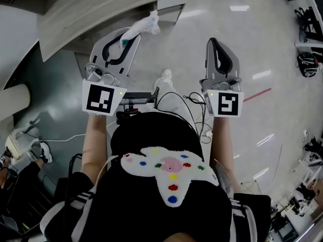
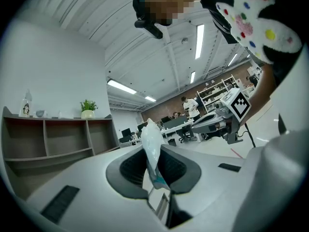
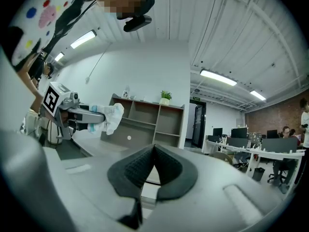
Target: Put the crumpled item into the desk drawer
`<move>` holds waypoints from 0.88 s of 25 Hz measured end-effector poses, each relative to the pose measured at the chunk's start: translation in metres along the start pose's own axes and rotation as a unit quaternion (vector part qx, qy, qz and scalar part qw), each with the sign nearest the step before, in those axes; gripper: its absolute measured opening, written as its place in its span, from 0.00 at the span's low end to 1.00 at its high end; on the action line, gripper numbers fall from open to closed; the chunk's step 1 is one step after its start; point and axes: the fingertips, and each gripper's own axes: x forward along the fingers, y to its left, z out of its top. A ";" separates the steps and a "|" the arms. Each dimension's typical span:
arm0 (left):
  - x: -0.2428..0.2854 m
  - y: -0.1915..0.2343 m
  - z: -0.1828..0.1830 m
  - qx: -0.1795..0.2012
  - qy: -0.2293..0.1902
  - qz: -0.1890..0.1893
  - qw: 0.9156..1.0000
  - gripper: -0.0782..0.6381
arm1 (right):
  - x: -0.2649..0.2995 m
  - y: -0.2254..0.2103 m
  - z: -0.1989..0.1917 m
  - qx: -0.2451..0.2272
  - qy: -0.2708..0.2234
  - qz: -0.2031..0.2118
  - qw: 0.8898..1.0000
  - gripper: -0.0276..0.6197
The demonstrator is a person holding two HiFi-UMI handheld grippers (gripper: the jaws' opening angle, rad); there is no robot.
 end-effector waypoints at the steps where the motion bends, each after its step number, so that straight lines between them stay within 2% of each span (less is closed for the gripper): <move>1: 0.006 0.003 -0.001 -0.002 0.002 0.002 1.000 0.18 | 0.007 -0.005 0.000 0.002 -0.002 0.002 1.000 0.06; 5: 0.033 0.010 0.000 -0.013 0.006 0.011 1.000 0.18 | 0.028 -0.030 -0.003 0.001 -0.002 0.012 1.000 0.06; 10: 0.070 0.015 0.002 0.003 0.011 0.002 1.000 0.18 | 0.054 -0.059 -0.011 -0.002 0.002 0.027 1.000 0.06; 22: 0.114 0.021 -0.012 -0.004 0.042 0.011 0.999 0.18 | 0.087 -0.088 -0.031 0.015 0.016 0.054 0.998 0.06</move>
